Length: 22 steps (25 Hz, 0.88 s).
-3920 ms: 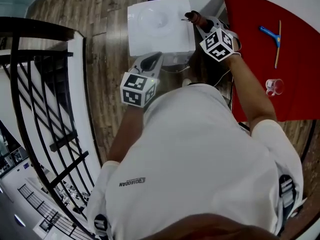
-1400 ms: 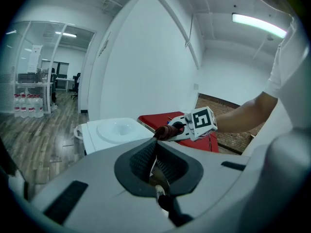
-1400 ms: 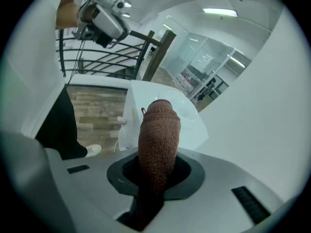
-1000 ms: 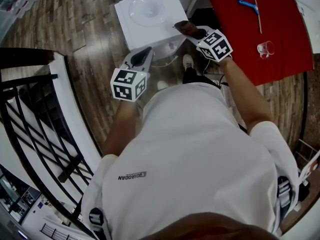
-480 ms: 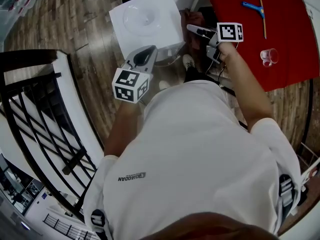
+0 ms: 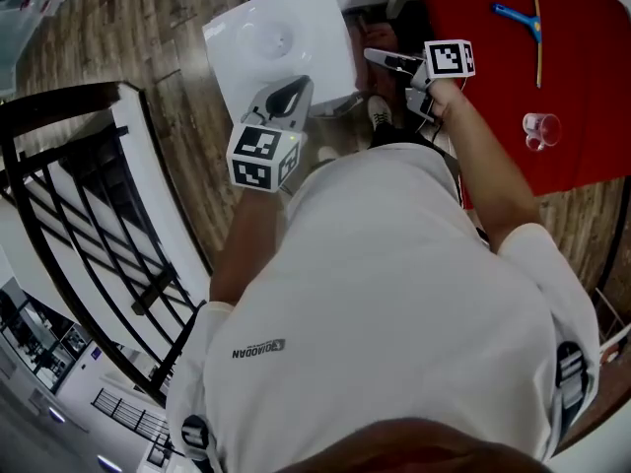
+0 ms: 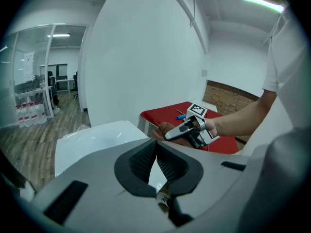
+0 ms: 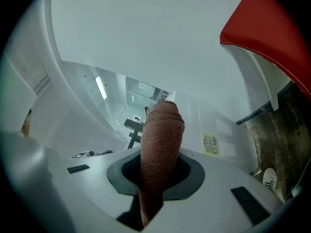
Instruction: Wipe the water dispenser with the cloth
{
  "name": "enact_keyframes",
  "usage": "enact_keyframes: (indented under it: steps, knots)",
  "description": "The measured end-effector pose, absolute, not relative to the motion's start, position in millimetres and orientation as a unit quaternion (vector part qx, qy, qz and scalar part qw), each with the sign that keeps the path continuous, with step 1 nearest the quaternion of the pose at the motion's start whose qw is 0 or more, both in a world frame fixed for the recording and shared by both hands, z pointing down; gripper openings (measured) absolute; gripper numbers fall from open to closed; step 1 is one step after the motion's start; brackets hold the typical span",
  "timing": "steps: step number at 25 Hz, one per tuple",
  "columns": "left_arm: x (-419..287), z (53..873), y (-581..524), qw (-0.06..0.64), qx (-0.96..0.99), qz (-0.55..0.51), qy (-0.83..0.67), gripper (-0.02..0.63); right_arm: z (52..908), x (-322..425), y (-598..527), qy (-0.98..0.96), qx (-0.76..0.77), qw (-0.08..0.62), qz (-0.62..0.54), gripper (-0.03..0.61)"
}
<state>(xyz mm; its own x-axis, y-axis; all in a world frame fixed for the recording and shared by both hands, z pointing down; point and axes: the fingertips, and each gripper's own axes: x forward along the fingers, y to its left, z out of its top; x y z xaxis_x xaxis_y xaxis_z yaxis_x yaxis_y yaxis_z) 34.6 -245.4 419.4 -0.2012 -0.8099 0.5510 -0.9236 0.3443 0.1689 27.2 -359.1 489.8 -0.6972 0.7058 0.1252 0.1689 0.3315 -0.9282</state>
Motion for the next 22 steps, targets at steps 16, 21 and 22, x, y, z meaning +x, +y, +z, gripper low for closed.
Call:
enact_keyframes:
  steps: [16, 21, 22]
  knots:
    - [16, 437, -287, 0.33, 0.537, 0.123, -0.767, -0.008, 607, 13, -374, -0.728, -0.264, 0.361, 0.519, 0.063]
    - [13, 443, -297, 0.34, 0.538, 0.122, -0.762, -0.008, 645, 12, -372, -0.715, -0.261, 0.391, 0.519, 0.063]
    - [12, 444, -299, 0.342, 0.538, 0.121, -0.761, -0.008, 652, 12, -371, -0.713, -0.26, 0.396, 0.518, 0.063]
